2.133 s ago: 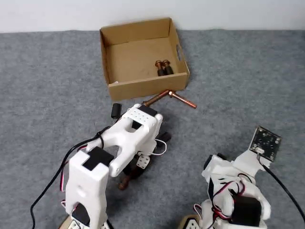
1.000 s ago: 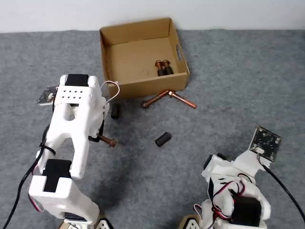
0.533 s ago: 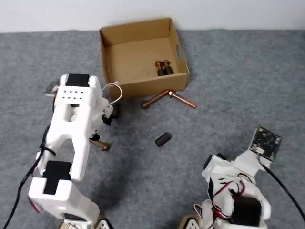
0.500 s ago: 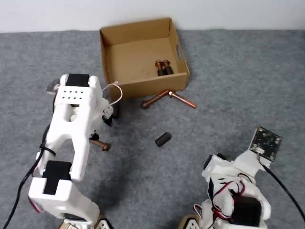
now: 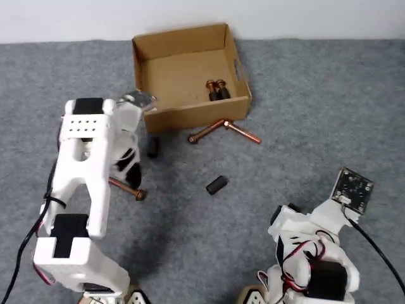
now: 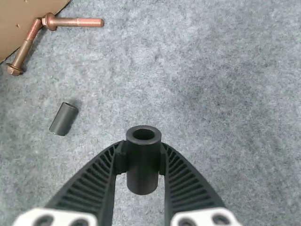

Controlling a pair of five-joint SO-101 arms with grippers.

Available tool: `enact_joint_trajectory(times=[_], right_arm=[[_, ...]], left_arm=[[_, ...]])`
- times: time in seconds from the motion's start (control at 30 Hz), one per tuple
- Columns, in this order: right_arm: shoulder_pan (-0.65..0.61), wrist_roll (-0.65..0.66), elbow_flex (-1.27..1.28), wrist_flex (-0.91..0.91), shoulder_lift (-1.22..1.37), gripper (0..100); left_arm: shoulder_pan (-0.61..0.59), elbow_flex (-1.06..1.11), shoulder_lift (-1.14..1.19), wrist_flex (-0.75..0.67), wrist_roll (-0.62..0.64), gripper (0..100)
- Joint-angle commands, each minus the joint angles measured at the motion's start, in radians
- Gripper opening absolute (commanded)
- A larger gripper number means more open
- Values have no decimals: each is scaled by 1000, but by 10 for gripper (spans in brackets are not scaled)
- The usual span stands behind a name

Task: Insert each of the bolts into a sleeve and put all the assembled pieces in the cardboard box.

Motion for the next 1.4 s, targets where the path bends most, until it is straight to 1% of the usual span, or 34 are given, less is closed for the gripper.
enact_joint_trajectory(times=[0.0,0.13,0.2,0.33,0.47,0.6,0.83,0.97,1.07,1.17,1.27,1.37], right_arm=[[5,9,-8,-18,-2,8],[5,14,-8,-18,-2,8],[5,32,-8,-21,-2,8],[5,34,-8,-21,-2,8],[5,34,-8,-21,-2,8],[8,34,-8,-22,-2,8],[7,34,-6,-24,-2,8],[5,34,-6,-24,-2,8],[5,34,-6,-24,-2,8],[5,34,-6,-24,-2,8],[4,34,-6,-24,-2,8],[4,35,-11,-22,-2,8]], left_arm=[[-28,-33,-37,28,-376,199],[-34,-28,-37,3,-588,199],[-34,-28,-35,-35,-660,199],[-35,-28,25,-107,-743,199],[-43,-36,123,-169,-772,199],[-38,-36,193,-233,-775,199],[12,-35,290,-255,-770,197],[48,-35,348,-256,-715,148],[71,-35,379,-256,-657,70],[83,-35,388,-253,-643,9],[78,-30,371,-239,-624,8],[87,-31,334,-163,-551,8]])
